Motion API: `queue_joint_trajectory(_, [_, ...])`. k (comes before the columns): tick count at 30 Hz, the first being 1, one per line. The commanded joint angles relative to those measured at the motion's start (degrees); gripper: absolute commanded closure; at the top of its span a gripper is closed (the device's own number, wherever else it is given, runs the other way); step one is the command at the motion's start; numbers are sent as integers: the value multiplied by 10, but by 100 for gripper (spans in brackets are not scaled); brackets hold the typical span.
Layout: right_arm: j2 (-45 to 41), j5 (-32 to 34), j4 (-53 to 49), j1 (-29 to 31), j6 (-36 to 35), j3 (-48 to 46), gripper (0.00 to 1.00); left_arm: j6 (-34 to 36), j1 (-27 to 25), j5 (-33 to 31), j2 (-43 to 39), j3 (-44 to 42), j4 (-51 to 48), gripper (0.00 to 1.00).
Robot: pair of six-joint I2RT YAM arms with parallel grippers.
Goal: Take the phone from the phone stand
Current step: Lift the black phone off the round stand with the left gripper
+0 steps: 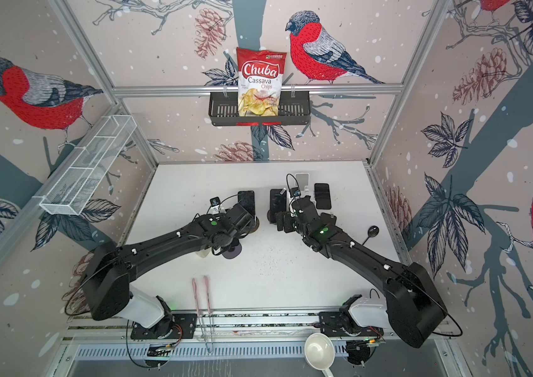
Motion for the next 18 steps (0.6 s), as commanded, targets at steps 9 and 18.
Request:
queue_joint_trajectory(9, [2,-14,14,-1,7,3,7,19,-2,-15,-21,-38,50,18])
queue_joint_trajectory(18, [12,-20,10,0,8,8,7,42,-3,-20,-22,-61,89,25])
